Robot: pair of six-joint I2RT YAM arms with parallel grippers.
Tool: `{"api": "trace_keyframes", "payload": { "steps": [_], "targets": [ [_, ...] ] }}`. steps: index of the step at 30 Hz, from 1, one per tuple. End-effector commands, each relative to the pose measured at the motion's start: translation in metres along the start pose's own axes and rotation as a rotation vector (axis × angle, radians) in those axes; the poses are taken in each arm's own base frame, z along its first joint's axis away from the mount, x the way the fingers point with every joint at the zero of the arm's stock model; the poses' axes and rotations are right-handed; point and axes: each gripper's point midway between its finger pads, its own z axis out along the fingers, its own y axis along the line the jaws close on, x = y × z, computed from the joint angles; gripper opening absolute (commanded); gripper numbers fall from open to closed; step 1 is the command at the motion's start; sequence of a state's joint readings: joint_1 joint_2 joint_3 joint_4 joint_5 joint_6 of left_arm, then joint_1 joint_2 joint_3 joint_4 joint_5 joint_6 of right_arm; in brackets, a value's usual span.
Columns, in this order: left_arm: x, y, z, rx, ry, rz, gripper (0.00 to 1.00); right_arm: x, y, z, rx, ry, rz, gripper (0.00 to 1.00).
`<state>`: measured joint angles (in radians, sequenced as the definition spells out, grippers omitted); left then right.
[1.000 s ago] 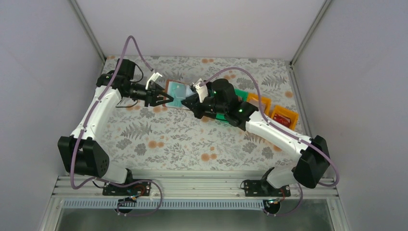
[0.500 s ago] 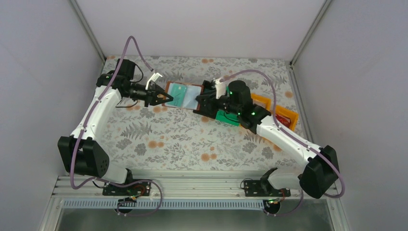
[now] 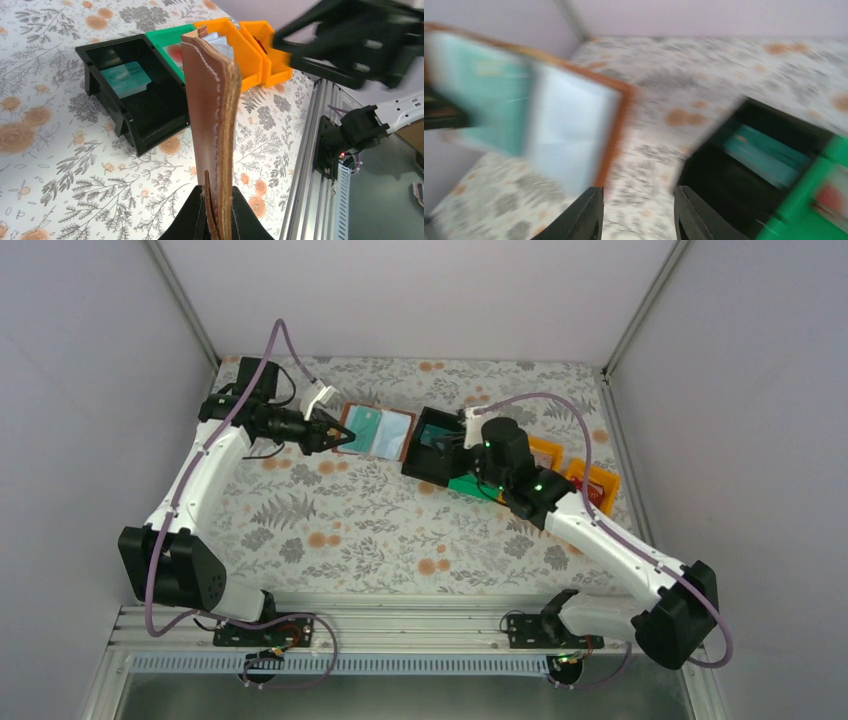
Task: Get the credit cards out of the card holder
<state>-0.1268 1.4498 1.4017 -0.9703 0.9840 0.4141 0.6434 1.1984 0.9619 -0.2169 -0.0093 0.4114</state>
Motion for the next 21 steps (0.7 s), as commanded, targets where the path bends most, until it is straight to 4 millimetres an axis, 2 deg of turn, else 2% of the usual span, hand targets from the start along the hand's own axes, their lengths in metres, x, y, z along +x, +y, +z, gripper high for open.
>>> {"api": "trace_keyframes", "payload": {
  "steps": [1,3,5,6,9,12,17,21],
  "targets": [
    [-0.009,-0.001,-0.003,-0.027,-0.024,0.017,0.02,-0.033,0.098,-0.032,-0.307,-0.160,-0.238,0.39],
    [-0.010,-0.002,-0.003,-0.016,-0.028,0.019,0.02,-0.025,0.143,-0.042,-0.573,-0.151,-0.284,0.43],
    [-0.011,-0.010,-0.004,0.027,-0.036,0.026,0.02,-0.019,0.164,-0.038,-0.711,-0.118,-0.267,0.41],
    [-0.013,-0.018,-0.005,0.070,-0.048,0.031,0.02,-0.018,0.167,-0.027,-0.719,-0.095,-0.255,0.38],
    [-0.018,-0.036,-0.010,0.135,-0.071,0.063,0.02,-0.023,0.153,-0.012,-0.733,-0.091,-0.176,0.32],
    [-0.021,-0.044,-0.013,0.164,-0.087,0.084,0.02,-0.027,0.140,-0.007,-0.771,-0.105,-0.101,0.31],
    [-0.022,-0.059,-0.016,0.249,-0.111,0.101,0.02,-0.029,0.145,0.006,-0.795,-0.069,-0.096,0.31],
    [-0.024,-0.074,-0.022,0.309,-0.136,0.131,0.02,-0.029,0.150,0.007,-0.823,-0.063,-0.097,0.31]
  ]
}}
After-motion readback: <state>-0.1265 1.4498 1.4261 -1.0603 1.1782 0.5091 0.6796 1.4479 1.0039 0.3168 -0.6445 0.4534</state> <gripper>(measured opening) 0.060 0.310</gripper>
